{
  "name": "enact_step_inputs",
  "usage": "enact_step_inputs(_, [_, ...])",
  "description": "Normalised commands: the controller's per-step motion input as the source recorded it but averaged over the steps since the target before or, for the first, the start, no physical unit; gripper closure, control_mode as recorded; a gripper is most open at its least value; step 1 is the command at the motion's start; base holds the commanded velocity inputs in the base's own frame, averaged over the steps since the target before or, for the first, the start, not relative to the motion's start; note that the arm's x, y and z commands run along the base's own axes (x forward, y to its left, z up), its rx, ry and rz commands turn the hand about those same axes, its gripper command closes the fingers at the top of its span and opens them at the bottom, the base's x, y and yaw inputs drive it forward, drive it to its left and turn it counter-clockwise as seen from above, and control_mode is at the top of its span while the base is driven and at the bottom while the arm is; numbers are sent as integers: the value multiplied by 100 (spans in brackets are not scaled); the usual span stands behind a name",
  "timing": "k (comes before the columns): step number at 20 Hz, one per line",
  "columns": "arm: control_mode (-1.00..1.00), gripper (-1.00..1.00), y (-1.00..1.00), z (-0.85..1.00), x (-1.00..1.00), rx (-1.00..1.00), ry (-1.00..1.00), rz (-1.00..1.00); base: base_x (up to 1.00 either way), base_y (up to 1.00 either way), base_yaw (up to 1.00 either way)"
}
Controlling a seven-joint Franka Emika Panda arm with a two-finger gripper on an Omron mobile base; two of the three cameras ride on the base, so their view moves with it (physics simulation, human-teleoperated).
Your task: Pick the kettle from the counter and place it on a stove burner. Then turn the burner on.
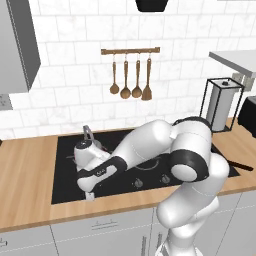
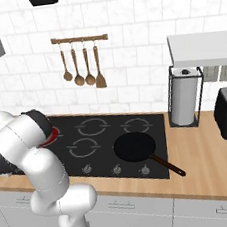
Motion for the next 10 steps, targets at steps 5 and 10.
enact_step_inputs(5, [-100, 100, -3, 0, 0, 0, 0, 18, 0, 0, 0])
enact_step_inputs(10, [-100, 100, -5, 0, 0, 0, 0, 19, 0, 0, 0])
